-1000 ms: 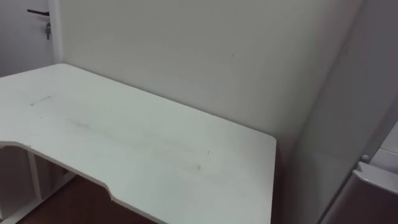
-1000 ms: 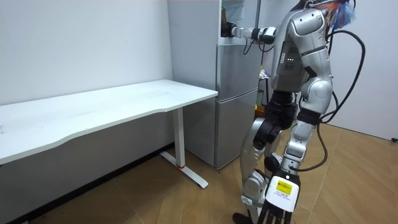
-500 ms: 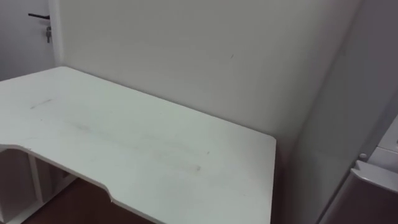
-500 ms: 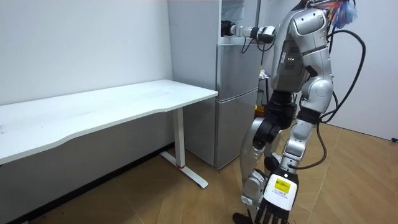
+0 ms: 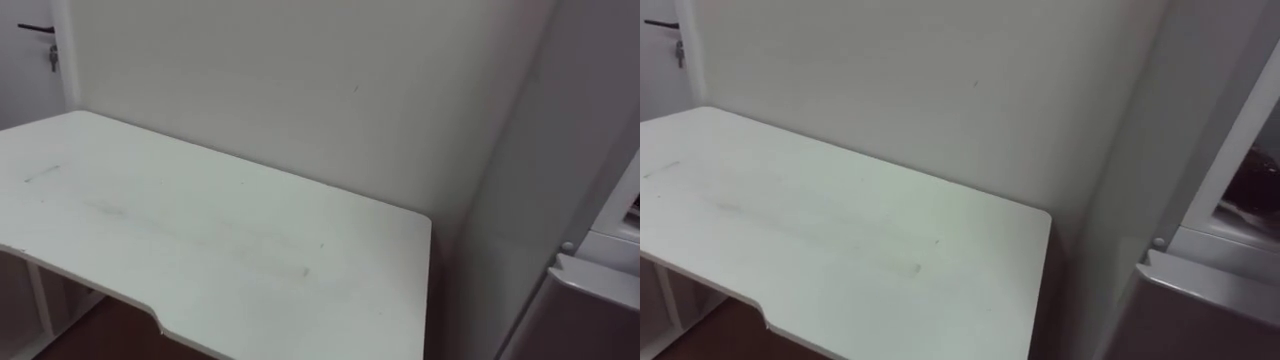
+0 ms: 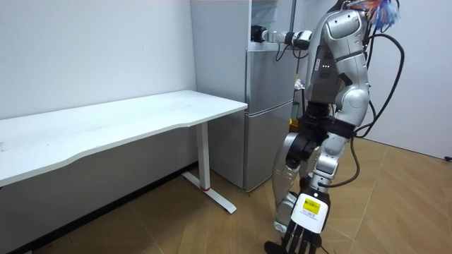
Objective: Put the bottle in the upper fridge
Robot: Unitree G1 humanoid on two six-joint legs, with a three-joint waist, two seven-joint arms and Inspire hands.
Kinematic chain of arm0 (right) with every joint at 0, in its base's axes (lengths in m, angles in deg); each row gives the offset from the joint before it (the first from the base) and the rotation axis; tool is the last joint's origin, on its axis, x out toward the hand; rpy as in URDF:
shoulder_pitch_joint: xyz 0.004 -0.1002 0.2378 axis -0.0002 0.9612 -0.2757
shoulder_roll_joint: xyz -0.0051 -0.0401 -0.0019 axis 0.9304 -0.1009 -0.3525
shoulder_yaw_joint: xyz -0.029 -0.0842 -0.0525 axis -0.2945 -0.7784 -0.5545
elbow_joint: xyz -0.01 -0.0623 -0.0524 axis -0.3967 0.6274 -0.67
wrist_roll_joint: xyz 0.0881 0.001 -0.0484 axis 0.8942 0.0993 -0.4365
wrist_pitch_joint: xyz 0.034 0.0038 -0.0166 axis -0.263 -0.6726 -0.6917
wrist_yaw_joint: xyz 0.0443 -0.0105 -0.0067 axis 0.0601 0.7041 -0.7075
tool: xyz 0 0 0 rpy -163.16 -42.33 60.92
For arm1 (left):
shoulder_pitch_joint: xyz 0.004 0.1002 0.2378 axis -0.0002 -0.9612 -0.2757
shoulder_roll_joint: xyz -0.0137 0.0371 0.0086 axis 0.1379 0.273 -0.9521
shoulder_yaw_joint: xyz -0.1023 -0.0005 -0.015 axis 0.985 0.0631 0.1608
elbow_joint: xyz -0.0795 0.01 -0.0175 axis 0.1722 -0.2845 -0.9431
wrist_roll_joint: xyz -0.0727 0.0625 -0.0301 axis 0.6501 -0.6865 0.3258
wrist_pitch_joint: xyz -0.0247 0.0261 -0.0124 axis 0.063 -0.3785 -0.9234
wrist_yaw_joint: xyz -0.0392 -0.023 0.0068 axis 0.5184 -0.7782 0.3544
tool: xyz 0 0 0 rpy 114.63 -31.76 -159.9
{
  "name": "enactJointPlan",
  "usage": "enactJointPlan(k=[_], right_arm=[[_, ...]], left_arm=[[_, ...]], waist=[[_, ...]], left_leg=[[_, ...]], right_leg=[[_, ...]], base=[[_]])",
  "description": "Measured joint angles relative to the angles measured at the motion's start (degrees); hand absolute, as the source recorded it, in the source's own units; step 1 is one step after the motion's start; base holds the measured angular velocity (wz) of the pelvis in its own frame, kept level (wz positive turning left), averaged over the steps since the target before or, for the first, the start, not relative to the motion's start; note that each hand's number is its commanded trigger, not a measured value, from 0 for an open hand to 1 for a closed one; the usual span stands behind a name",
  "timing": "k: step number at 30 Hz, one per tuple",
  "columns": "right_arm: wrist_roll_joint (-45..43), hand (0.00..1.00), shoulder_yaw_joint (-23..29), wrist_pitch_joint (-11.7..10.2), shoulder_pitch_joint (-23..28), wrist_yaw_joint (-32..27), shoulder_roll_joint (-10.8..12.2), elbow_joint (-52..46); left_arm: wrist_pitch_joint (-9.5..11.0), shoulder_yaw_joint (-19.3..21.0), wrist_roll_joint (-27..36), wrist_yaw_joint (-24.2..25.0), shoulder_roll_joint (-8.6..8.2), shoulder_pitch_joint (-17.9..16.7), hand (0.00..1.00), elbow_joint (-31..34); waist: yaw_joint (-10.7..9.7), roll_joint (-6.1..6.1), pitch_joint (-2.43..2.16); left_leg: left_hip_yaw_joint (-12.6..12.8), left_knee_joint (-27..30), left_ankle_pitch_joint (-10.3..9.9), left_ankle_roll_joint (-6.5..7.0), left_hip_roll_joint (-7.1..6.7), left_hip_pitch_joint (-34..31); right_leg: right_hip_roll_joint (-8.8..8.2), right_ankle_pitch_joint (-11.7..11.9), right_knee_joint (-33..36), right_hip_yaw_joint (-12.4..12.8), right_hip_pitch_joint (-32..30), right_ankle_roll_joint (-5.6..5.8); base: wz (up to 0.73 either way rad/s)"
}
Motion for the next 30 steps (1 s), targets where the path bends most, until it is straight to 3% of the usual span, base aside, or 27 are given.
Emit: enactJointPlan(k=[13,16,21,30], right_arm=[[0.61,0.0,0.02,0.01,0.0,0.69,-0.01,-1.52],[0.96,0.0,0.09,0.0,-0.12,0.49,-0.01,-3.01],[-0.77,0.0,0.21,0.02,-0.13,-0.1,0.0,-9.57],[-7.62,0.0,1.8,0.01,1.02,-1.72,0.0,-20.97]], left_arm=[[0.23,0.0,0.18,-0.13,0.04,0.21,0.0,-0.03],[0.28,0.0,1.3,-0.14,-0.15,0.19,0.0,-0.05],[0.31,-0.02,1.01,-0.13,-0.79,-0.09,0.0,-0.03],[0.41,0.02,1.18,-0.34,-1.39,0.53,0.0,0.27]], waist=[[-1.2,-0.1,-0.07],[-1.87,0.15,0.1],[-3.27,1.02,0.26],[-5.39,1.94,-0.17]], left_leg=[[-0.04,-0.27,0.08,-0.07,0.01,0.2],[0.16,-0.45,0.09,-0.06,-0.01,0.79],[0.81,-1.16,0.16,-0.06,0.04,1.64],[2.8,-1.8,0.2,-0.08,0.8,3.12]], right_leg=[[-0.02,0.01,0.14,0.22,-0.15,-0.01],[-0.04,0.01,0.14,0.57,0.11,0.0],[-0.06,0.01,0.08,1.17,0.61,0.0],[0.05,0.03,0.07,2.64,0.58,0.0]], base=[[0.0],[-0.02],[-0.07],[-0.1]])
